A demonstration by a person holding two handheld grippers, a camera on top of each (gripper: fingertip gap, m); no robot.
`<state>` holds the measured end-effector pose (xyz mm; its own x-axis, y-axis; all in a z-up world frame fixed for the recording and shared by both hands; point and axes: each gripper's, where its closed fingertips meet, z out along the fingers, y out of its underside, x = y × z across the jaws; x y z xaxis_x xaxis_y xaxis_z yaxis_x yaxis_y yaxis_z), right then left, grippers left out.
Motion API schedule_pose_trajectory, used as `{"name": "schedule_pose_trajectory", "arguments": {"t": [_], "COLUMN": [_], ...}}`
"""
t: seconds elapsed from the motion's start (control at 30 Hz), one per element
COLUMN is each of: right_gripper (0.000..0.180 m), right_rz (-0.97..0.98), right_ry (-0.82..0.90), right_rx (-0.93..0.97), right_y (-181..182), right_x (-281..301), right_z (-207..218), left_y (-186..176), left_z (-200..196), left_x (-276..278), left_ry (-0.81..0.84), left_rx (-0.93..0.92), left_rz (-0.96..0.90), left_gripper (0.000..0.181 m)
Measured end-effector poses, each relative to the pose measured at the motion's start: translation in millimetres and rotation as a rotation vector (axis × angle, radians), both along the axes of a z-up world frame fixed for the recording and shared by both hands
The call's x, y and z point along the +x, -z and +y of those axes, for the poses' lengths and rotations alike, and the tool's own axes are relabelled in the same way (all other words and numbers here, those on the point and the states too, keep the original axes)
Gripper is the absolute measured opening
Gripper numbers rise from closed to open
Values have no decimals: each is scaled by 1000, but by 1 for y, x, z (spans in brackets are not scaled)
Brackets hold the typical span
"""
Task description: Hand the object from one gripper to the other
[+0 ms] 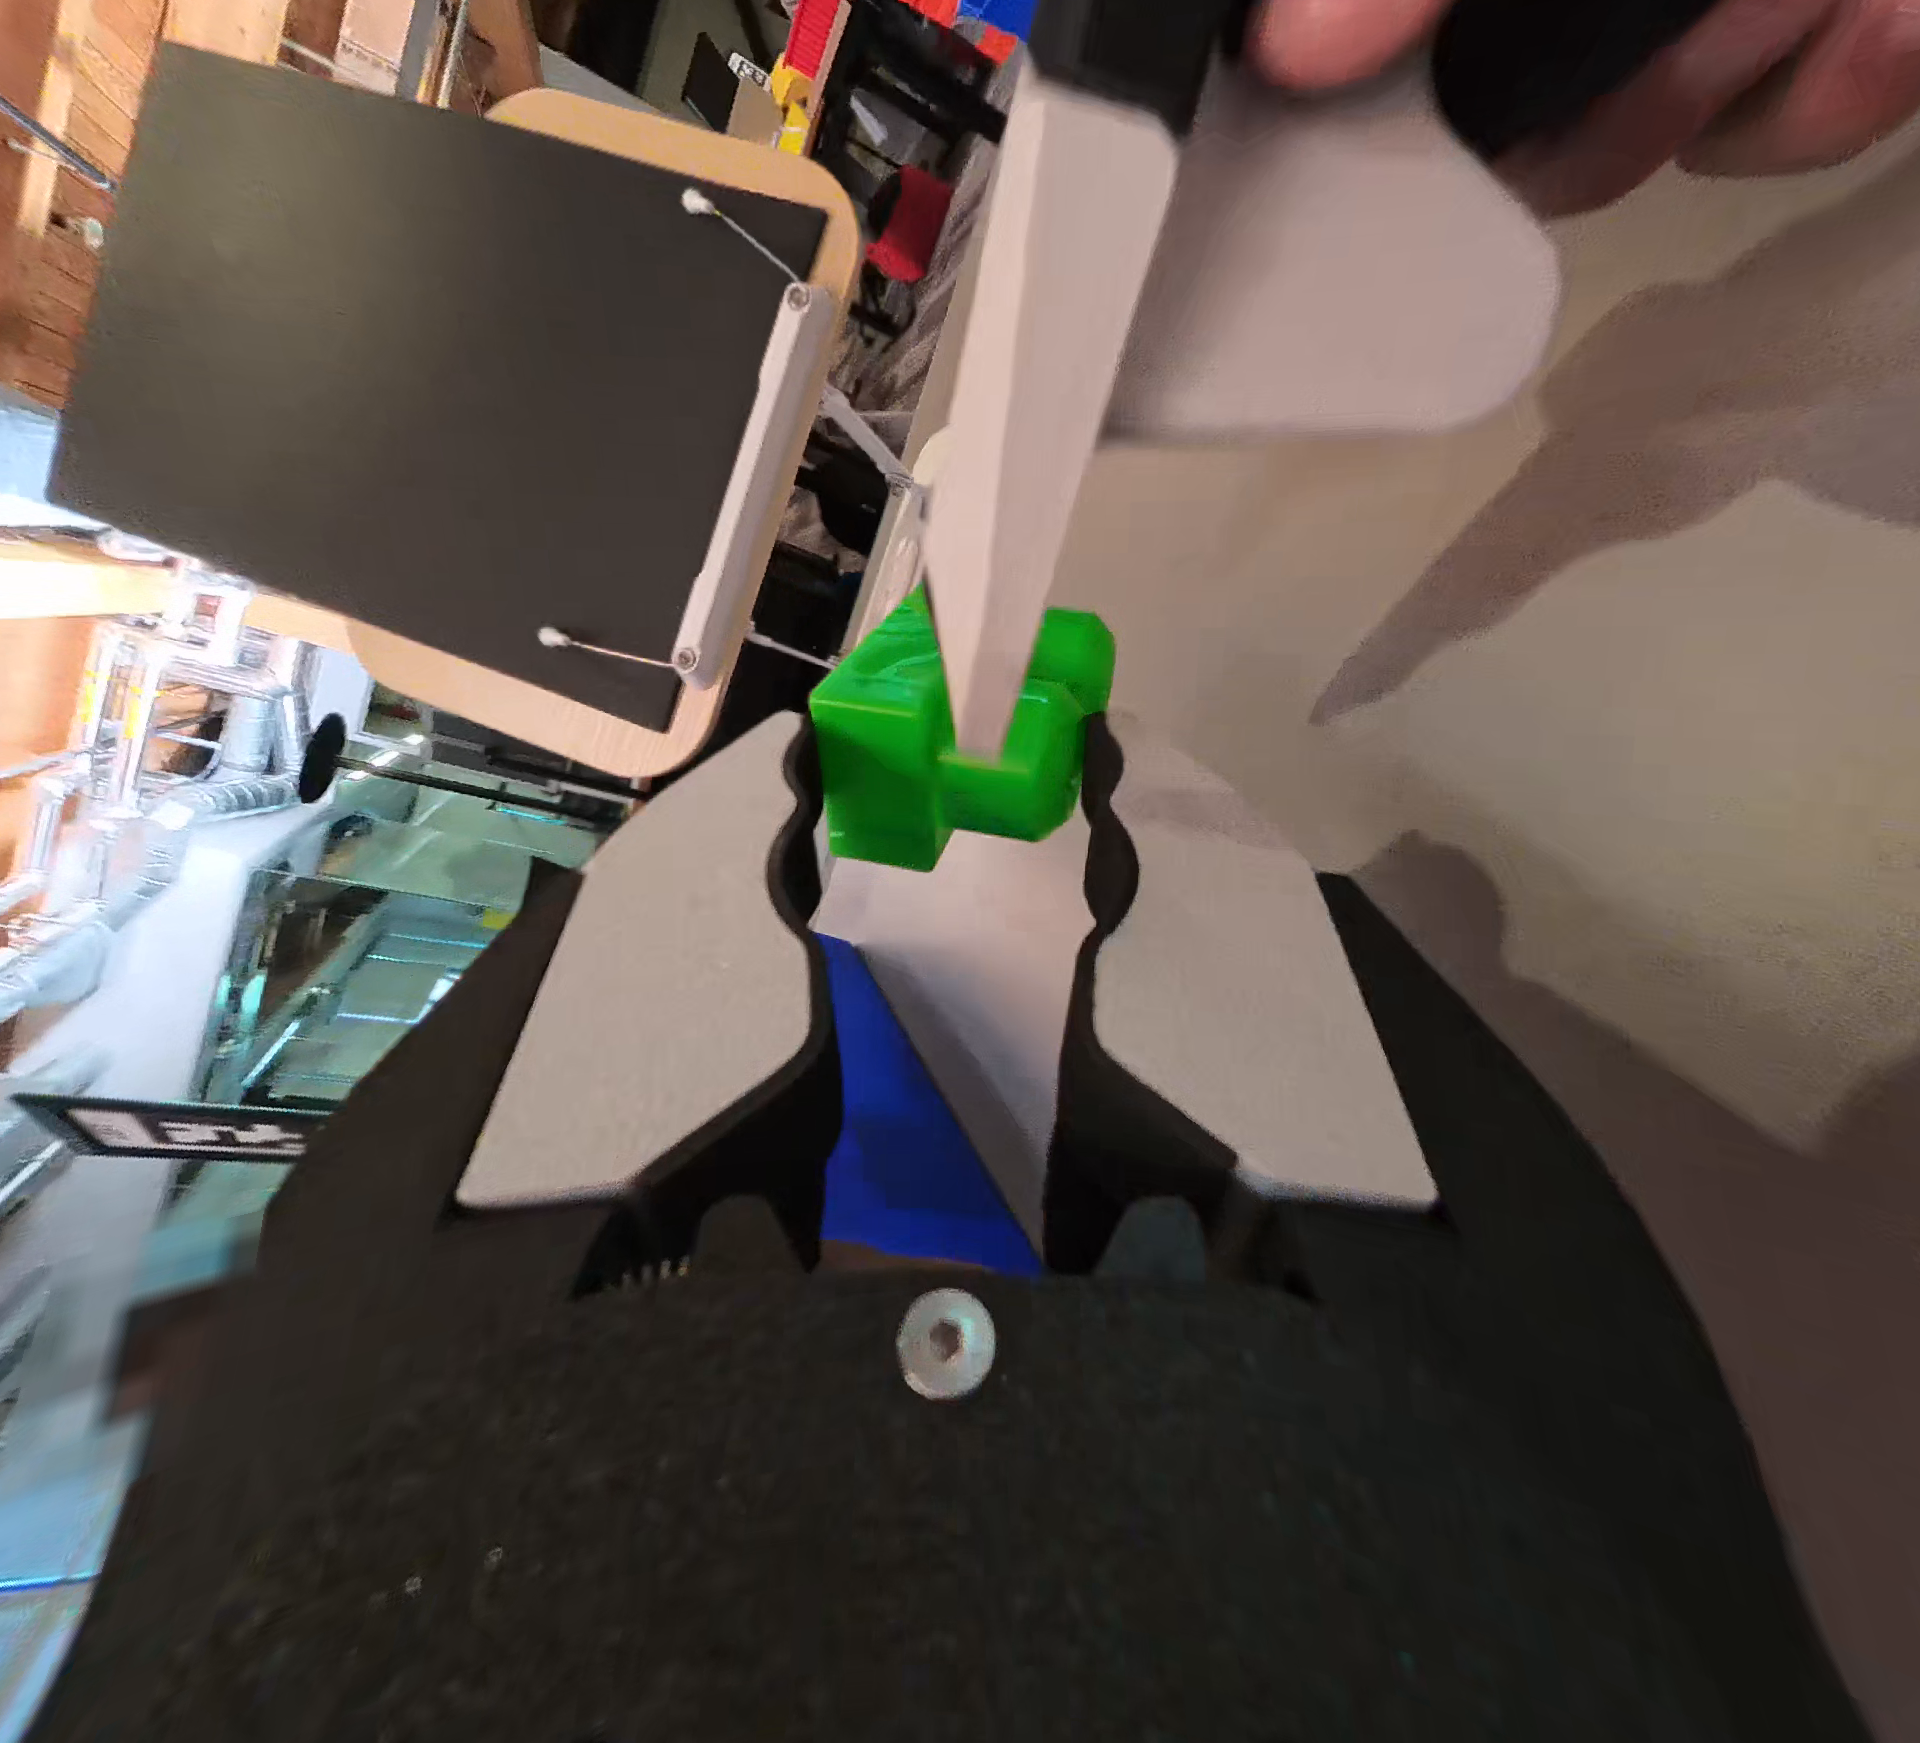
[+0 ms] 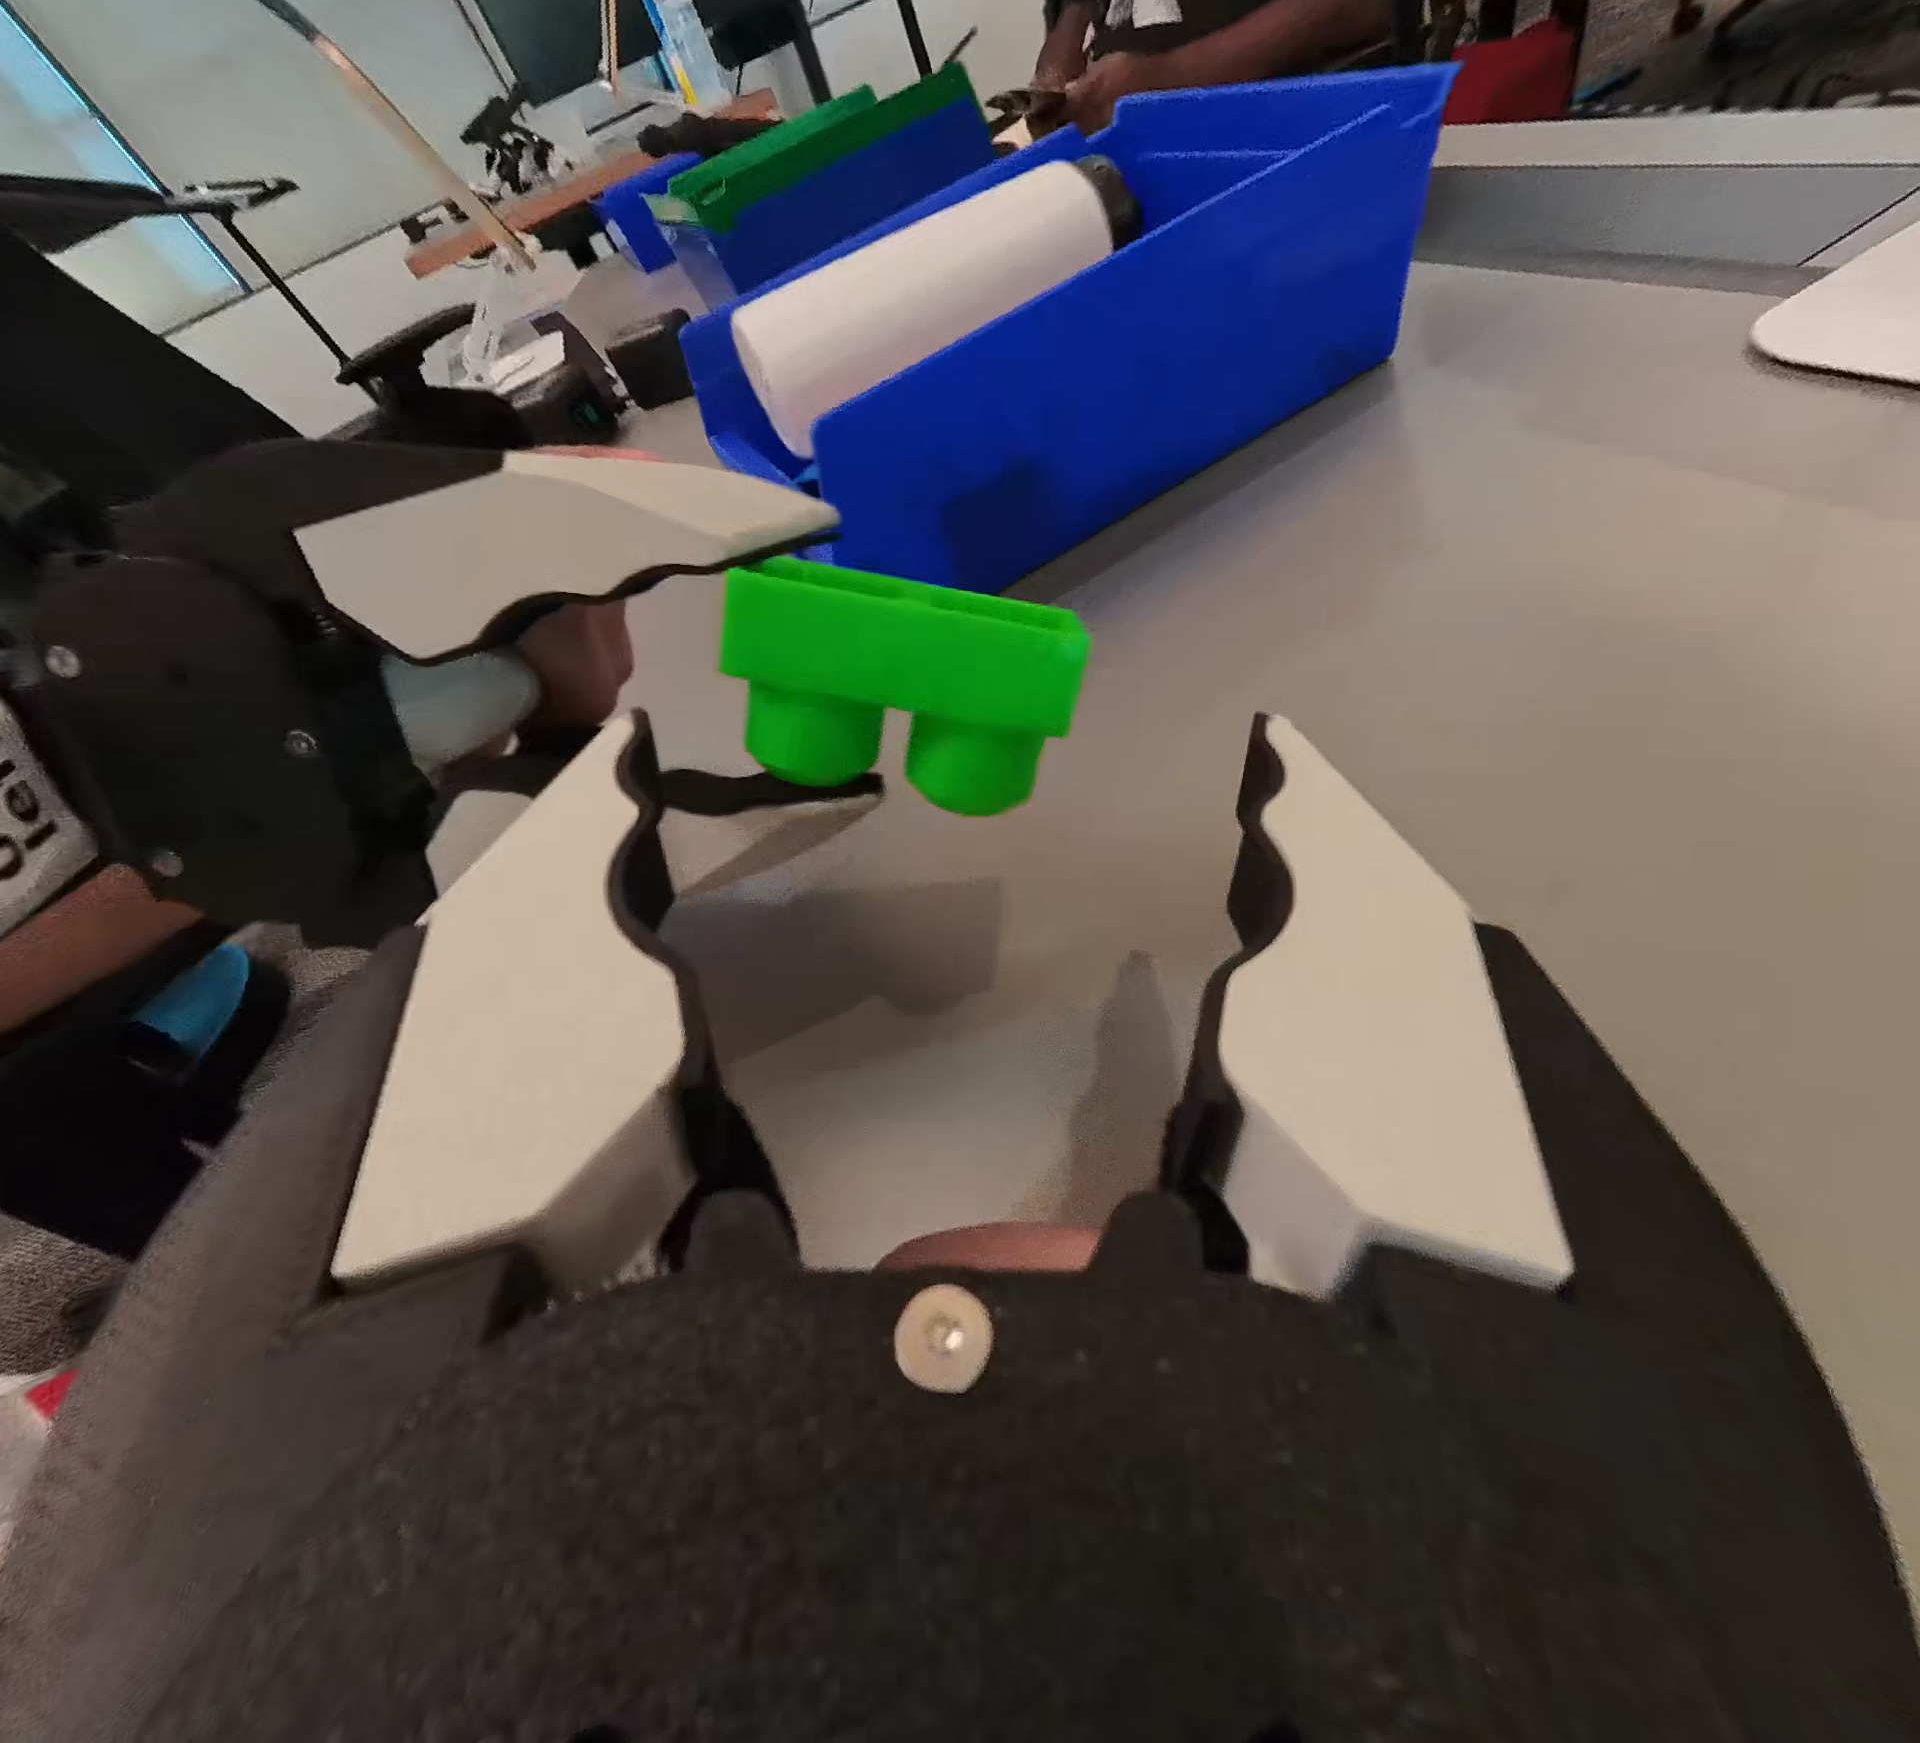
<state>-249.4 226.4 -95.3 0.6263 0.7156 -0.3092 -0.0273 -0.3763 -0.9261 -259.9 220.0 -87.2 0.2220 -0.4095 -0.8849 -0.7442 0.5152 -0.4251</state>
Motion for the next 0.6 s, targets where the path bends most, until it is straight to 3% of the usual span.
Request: {"name": "schedule_pose_trajectory", "arguments": {"t": [0.1,0.27,0.33,0.43,0.6], "right_gripper": [107,74,73,73,73], "right_rz": [13,-24,-66,-190,-613], "right_ry": [42,25,34,91,163], "right_rx": [-12,-95,-86,45,497], "right_y": [4,17,22,17,-1], "right_x": [-9,-10,-5,14,42], "right_z": [1,-1,2,13,22], "left_y": [2,16,25,29,9], "left_z": [-3,-5,-6,-9,-6], "left_x": [4,7,8,7,1], "left_ry": [-3,13,28,69,111], "left_rx": [22,-29,-112,-266,-706], "left_rz": [25,31,15,-68,-399], "left_gripper": [48,48,50,55,56]}}
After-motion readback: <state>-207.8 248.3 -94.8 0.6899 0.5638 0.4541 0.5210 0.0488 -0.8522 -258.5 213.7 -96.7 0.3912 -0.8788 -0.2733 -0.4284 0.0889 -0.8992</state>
